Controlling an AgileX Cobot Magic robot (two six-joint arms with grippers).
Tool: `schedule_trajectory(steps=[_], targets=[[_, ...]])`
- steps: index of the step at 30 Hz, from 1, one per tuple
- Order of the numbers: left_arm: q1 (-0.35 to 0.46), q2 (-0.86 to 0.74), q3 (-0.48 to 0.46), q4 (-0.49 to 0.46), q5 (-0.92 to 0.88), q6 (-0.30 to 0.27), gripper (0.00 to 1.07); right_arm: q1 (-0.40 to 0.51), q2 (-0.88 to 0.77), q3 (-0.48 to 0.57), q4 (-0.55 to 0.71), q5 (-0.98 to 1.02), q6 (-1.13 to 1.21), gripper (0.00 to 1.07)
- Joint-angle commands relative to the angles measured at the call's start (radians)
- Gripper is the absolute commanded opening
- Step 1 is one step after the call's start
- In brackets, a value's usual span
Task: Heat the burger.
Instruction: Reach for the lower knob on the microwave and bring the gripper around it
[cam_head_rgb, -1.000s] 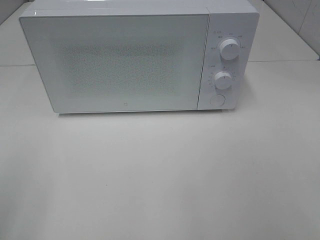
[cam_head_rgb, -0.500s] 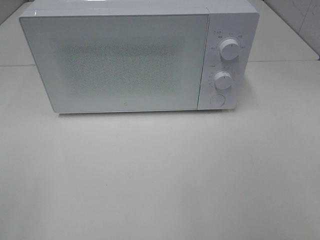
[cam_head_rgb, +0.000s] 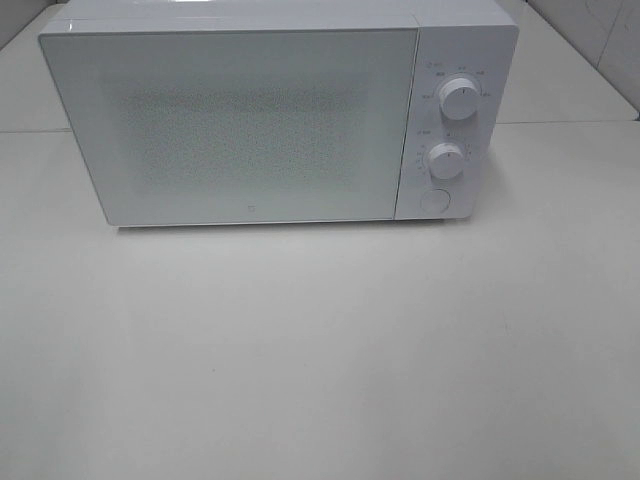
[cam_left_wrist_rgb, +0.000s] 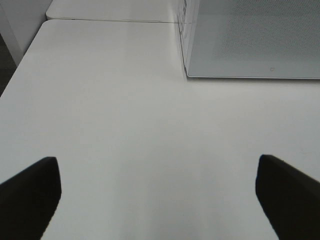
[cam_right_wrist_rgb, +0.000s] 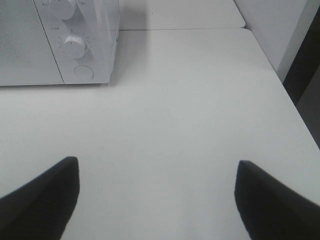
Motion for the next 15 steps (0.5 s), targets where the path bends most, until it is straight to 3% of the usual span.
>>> schedule_trajectory(steps=[1,15], targets=[[0.002,-0.015,0.005,-0.009,-0.01,0.003,0.98,-0.008,-0.029,0.002,-0.003,-0.009,-0.006,0.76],[0.002,-0.015,0.005,-0.009,-0.01,0.003,0.98,-0.008,-0.029,0.002,-0.003,-0.009,-0.006,0.76]])
